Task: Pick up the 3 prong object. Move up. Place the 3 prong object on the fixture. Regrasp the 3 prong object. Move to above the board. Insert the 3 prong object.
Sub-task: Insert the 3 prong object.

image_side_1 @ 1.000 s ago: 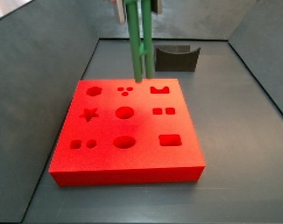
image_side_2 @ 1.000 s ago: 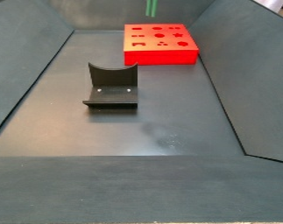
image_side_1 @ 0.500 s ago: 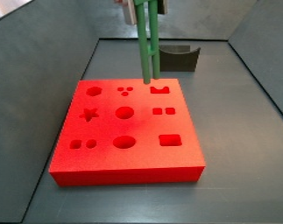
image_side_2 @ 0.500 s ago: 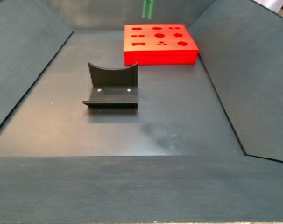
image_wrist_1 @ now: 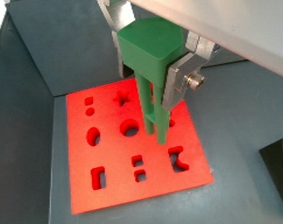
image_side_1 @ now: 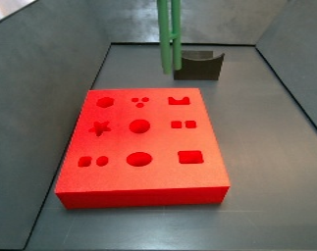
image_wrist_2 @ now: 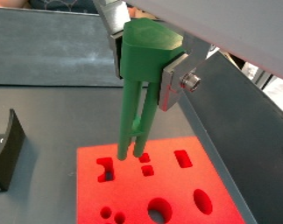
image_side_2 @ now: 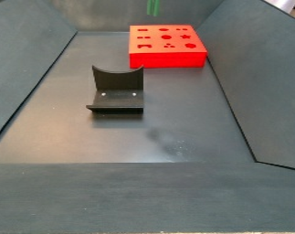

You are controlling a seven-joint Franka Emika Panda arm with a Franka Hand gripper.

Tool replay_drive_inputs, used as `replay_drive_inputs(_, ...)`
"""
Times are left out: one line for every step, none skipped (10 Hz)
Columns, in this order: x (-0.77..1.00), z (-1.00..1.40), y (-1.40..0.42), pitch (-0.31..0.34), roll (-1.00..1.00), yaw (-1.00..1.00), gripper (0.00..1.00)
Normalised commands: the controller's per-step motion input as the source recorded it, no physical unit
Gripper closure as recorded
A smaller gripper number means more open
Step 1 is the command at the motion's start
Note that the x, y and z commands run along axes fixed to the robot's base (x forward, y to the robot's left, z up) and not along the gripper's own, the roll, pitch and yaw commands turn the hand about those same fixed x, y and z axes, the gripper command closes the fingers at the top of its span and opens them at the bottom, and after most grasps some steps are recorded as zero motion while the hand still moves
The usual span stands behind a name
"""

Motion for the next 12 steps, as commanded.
replay_drive_inputs(-0.11, -0.31, 0.27, 0.0, 0.14, 0.77, 1.0)
replay_drive_inputs(-0.08, -0.44, 0.17, -0.033, 0.13, 0.92, 1.0)
replay_drive_inputs(-0.08, -0.52, 0.07, -0.06, 0.13, 1.0, 1.0)
replay_drive_inputs(-0.1, -0.55, 0.07, -0.074, 0.13, 1.0, 1.0)
replay_drive_inputs(-0.1, -0.16, 0.0, -0.073, 0.01, 0.46, 1.0)
replay_drive_inputs(0.0, 0.0, 0.0, -0.024, 0.0, 0.01, 1.0)
replay_drive_inputs(0.0, -0.03, 0.0, 0.0, -0.01, 0.0, 1.0)
replay_drive_inputs(-0.15, -0.09, 0.0, 0.0, 0.0, 0.23, 1.0)
replay_drive_inputs(-0.45, -0.1, 0.09, -0.006, 0.07, 0.62, 1.0)
replay_drive_inputs(-0.44, -0.07, 0.05, -0.02, 0.08, 0.7, 1.0)
replay_drive_inputs(0.0, 0.0, 0.0, -0.033, 0.0, 0.34, 1.0)
replay_drive_inputs(0.0, 0.0, -0.03, -0.016, 0.0, 0.07, 1.0)
